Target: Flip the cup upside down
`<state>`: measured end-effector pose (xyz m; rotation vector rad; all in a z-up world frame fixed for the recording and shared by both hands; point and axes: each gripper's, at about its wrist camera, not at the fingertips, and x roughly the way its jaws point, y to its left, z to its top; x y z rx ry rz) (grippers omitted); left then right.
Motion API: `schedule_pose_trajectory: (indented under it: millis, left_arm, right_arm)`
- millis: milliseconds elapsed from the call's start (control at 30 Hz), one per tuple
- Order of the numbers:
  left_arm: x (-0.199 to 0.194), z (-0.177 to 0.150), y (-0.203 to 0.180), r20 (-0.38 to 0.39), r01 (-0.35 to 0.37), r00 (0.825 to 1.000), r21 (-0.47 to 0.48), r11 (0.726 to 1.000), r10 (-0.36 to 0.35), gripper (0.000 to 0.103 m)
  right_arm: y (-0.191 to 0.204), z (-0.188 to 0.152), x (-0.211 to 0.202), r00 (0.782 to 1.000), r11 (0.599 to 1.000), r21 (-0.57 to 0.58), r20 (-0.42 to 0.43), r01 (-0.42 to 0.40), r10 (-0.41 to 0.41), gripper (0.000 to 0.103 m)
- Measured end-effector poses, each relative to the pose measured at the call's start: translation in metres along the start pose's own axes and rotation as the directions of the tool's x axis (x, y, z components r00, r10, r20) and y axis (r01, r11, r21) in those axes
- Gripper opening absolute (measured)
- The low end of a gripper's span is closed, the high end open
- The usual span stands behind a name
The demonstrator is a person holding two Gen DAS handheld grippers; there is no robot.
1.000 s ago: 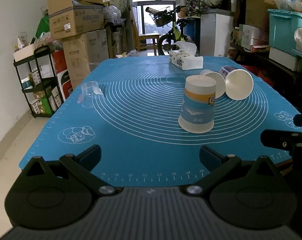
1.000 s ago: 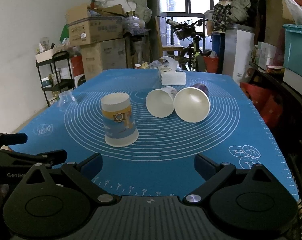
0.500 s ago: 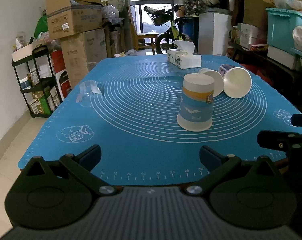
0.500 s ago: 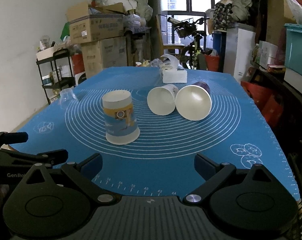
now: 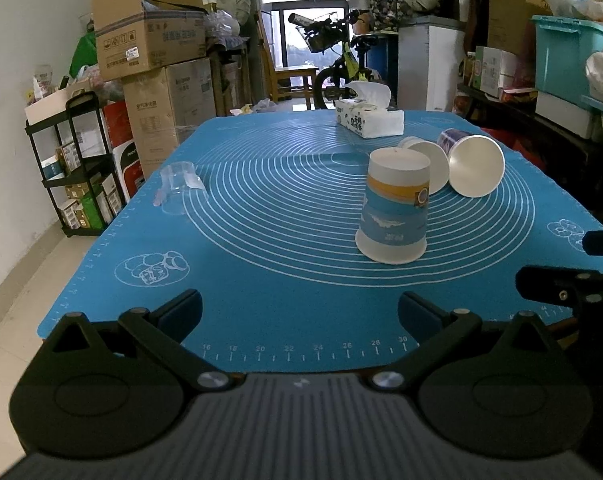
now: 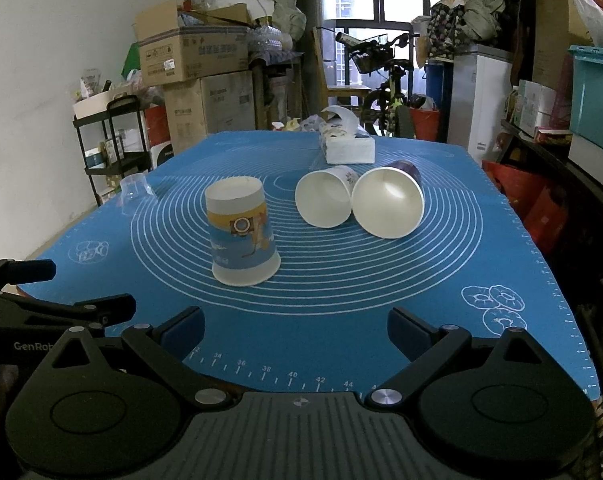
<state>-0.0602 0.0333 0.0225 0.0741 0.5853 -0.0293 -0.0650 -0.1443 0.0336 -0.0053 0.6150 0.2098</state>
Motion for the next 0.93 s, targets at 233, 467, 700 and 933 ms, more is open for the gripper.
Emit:
schedule_pose_trajectory:
  millis: [233,467,700,933]
  left_arm:
    - [0.0002,0.0000,-0.0001,-0.001,-0.001,1.000,0.001,1.000,0.001,0.103]
    - [0.0002,0.0000,-0.0003,-0.001,-0.001,1.000,0.001,1.000,0.001,0.103]
    - [0.0001,-0.0001,-0.0006,0.000,-0.002,1.000,0.001,1.000,0.002,0.103]
    - [0.0001,0.0007,-0.0009,-0.001,-0.001,1.000,0.010,1.000,0.001,0.103]
  right_arm:
    - [0.0002,0.0000,0.0001,1.000,1.000,-0.001,0.000,-0.001,0.001,0.098]
    - [-0.0004,-0.0016,0.0012,1.000,1.000,-0.002,-0.003,-0.002,0.002,0.098]
    - [-0.0003,-0.0018,0.0009,1.000,1.000,-0.002,-0.005,-0.002,0.002,0.098]
    - [-0.0006,-0.0049,0.0046,1.000,1.000,-0.004,-0.010,-0.003,0.003,0.098]
